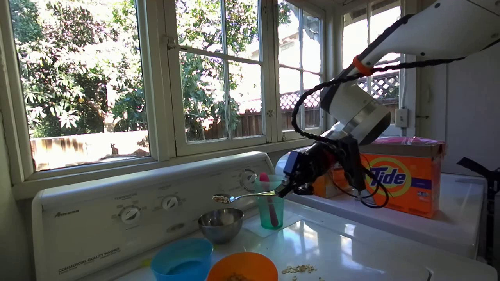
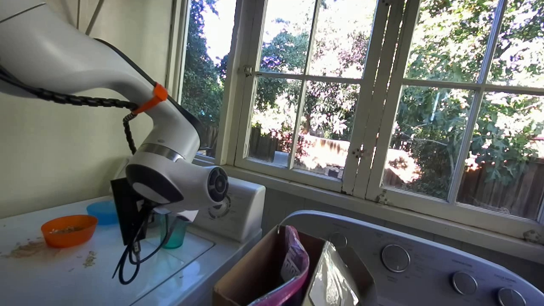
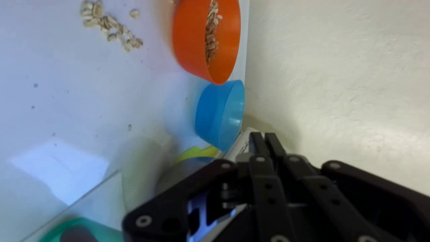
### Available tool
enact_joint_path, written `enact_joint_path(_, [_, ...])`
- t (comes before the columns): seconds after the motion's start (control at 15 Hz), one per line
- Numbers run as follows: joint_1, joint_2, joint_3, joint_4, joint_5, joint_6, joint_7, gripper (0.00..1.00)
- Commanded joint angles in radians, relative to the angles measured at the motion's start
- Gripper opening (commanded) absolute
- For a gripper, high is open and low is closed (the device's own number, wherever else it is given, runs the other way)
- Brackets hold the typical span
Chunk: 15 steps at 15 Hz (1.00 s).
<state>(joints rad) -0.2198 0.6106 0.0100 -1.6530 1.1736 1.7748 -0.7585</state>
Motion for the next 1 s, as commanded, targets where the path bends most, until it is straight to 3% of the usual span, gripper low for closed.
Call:
enact_joint_path(0.0, [0.045, 0.017, -0.02, 0.029, 0.014, 0.11, -0.014, 0.01])
enact_joint_path(0.2, [0.076, 0.02, -0.022, 0.042, -0.029, 0.206, -0.028, 0.01])
enact_joint_path(0.6, [0.146, 0.012, -0.026, 0.024, -0.272, 0.391, -0.078, 0.01])
enact_joint_path(0.93, [0.162, -0.003, 0.012, -0.007, -0.451, 0.572, -0.116, 0.01])
